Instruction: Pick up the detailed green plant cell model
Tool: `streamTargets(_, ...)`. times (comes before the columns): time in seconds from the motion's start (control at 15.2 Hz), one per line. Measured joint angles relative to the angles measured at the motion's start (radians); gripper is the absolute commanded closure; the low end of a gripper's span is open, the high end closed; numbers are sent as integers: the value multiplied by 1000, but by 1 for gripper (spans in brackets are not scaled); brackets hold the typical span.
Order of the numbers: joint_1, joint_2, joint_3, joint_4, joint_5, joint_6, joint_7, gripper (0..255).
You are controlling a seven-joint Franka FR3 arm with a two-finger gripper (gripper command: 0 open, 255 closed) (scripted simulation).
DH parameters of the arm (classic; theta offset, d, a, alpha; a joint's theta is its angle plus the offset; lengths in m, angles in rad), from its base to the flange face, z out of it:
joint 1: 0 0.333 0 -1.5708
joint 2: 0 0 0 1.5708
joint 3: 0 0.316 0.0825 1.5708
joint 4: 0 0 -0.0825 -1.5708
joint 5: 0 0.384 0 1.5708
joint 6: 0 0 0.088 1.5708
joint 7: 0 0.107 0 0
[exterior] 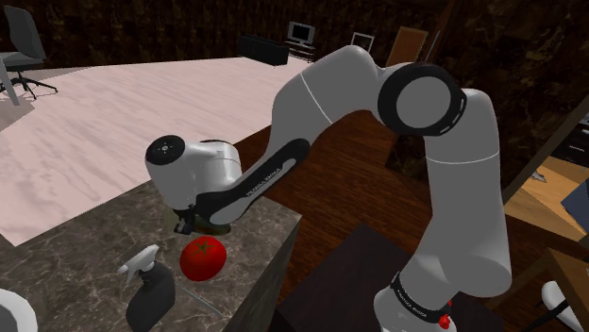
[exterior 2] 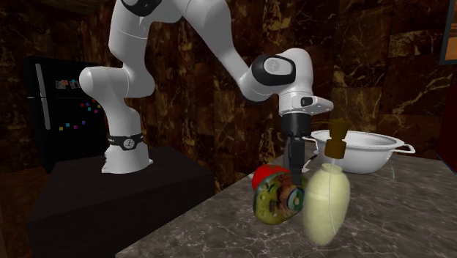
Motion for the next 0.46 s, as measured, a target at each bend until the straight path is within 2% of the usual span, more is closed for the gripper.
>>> streamTargets(0.46, -15, -66, 25, -6, 47, -49, -45, 255)
